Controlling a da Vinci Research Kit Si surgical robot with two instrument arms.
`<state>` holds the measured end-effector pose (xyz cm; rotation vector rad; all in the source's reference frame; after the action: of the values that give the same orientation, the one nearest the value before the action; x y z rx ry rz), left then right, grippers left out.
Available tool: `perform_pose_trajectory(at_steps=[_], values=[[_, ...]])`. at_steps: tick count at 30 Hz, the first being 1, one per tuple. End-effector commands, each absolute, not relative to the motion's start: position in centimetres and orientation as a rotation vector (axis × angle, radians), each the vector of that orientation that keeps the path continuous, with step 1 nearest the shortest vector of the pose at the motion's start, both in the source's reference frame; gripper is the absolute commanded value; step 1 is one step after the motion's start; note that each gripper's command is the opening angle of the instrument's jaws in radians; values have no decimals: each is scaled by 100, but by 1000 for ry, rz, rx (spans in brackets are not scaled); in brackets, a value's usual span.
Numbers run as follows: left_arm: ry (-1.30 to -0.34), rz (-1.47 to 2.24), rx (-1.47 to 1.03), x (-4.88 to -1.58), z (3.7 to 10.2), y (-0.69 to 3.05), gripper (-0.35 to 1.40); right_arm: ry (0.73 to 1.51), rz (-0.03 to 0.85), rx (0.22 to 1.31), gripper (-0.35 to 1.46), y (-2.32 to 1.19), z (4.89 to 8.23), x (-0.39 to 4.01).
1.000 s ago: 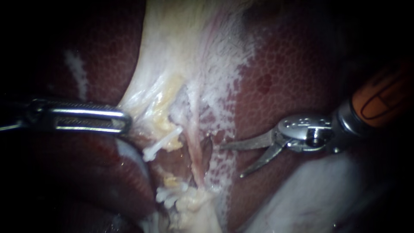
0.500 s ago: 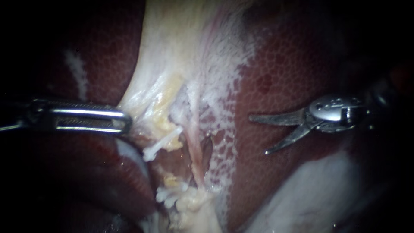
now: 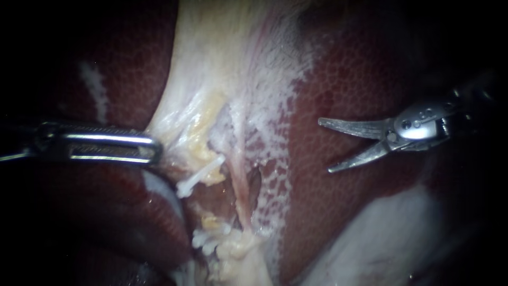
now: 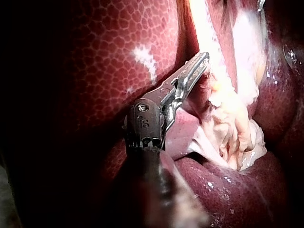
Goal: Go back from the cut left tube
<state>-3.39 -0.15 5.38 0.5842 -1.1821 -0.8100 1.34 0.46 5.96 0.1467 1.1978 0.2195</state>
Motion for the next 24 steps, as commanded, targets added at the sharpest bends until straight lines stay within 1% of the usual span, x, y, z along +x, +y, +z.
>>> perform_pose_trajectory(at_steps=[1, 10, 18, 24], values=[[-1182, -810, 583, -340, 539, -16, -35, 1199, 213, 144, 143, 45, 595, 134], [-1183, -807, 584, -342, 546, -15, -35, 1194, 164, 100, 143, 41, 584, 137], [-1183, -804, 580, -346, 555, -18, -35, 1192, 131, 74, 143, 41, 585, 136], [-1179, -794, 580, -350, 575, -19, -35, 1189, 118, 61, 143, 43, 589, 132]])
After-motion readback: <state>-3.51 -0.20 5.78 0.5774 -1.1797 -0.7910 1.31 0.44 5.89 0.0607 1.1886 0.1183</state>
